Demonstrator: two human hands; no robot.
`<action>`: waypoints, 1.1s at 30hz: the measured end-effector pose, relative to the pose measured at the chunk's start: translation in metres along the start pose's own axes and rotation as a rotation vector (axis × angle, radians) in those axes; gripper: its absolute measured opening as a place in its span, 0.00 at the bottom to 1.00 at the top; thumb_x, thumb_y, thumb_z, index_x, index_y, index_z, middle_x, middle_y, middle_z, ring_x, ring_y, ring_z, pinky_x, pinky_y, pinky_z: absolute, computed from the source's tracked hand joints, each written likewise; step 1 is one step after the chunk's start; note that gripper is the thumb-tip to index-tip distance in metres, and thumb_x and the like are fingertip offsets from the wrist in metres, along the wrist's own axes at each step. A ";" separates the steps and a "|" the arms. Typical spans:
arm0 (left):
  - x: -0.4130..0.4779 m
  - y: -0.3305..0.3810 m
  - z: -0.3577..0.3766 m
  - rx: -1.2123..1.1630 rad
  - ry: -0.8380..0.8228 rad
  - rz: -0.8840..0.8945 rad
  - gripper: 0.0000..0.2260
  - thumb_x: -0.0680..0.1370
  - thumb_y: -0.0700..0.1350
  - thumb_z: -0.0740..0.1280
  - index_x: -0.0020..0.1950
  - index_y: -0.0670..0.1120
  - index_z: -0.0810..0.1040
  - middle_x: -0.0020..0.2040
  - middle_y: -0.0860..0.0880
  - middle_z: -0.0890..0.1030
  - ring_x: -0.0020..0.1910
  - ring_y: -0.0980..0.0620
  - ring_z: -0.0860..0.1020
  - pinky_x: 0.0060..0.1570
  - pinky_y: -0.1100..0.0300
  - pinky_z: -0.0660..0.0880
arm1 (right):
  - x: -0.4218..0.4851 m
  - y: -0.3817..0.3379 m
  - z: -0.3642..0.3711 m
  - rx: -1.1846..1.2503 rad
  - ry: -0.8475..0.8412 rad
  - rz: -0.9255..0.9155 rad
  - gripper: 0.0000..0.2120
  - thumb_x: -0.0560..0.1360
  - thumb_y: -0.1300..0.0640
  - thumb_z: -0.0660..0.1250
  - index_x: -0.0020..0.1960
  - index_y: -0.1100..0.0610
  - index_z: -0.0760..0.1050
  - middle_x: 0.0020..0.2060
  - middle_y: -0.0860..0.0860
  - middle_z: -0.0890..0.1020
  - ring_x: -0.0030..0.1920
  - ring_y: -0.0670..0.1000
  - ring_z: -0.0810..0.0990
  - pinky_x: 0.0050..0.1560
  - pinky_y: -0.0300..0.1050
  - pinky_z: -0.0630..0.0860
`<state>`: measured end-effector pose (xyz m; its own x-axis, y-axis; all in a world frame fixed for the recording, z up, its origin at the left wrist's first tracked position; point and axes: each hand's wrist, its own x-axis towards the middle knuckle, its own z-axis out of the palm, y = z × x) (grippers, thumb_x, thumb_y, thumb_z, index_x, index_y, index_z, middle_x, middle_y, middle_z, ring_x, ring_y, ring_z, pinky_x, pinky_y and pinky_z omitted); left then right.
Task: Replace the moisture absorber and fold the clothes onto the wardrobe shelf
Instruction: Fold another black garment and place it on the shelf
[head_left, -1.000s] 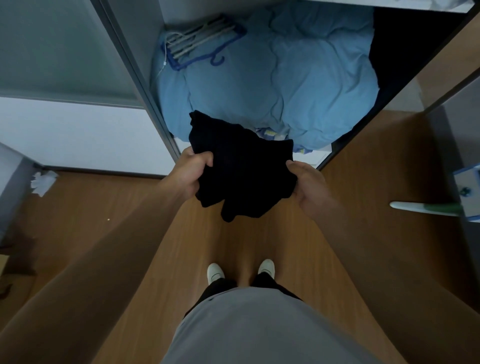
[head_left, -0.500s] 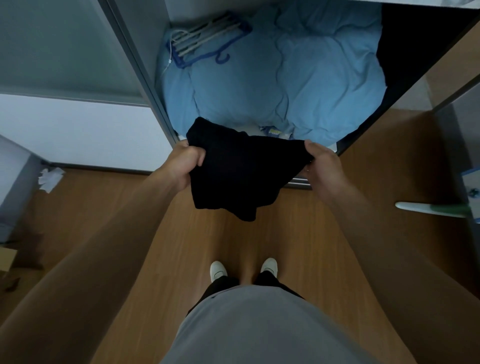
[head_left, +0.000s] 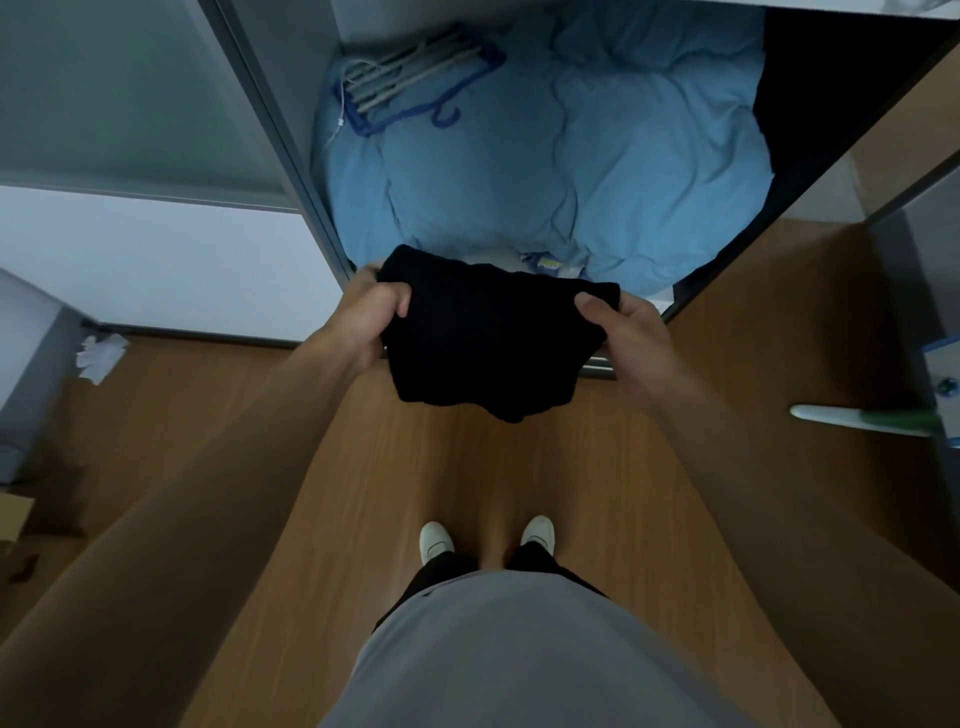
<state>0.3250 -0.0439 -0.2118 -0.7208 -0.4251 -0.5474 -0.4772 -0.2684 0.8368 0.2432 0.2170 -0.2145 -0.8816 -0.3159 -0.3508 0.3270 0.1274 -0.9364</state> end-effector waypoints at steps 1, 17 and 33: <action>0.001 -0.001 -0.002 0.025 -0.005 0.030 0.35 0.62 0.33 0.60 0.70 0.49 0.69 0.55 0.47 0.78 0.54 0.45 0.80 0.30 0.61 0.77 | 0.000 -0.001 0.000 -0.034 0.004 -0.007 0.05 0.79 0.56 0.68 0.50 0.54 0.83 0.42 0.47 0.87 0.45 0.46 0.85 0.49 0.39 0.80; 0.002 0.001 0.007 0.663 -0.248 0.233 0.31 0.69 0.43 0.78 0.68 0.56 0.70 0.58 0.56 0.75 0.55 0.60 0.75 0.45 0.74 0.70 | -0.001 -0.019 0.004 -0.209 0.108 -0.049 0.08 0.79 0.59 0.67 0.43 0.56 0.70 0.39 0.54 0.77 0.38 0.49 0.76 0.39 0.43 0.74; 0.013 0.037 0.000 0.807 0.201 0.608 0.21 0.71 0.32 0.66 0.58 0.54 0.76 0.55 0.55 0.80 0.54 0.54 0.77 0.53 0.66 0.69 | 0.006 -0.050 0.036 -0.531 -0.205 -0.049 0.20 0.73 0.50 0.75 0.62 0.50 0.74 0.53 0.41 0.79 0.48 0.30 0.78 0.47 0.25 0.73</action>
<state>0.2981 -0.0588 -0.1876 -0.8914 -0.4515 0.0400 -0.3087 0.6694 0.6757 0.2340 0.1754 -0.1704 -0.7899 -0.5025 -0.3514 0.0251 0.5461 -0.8373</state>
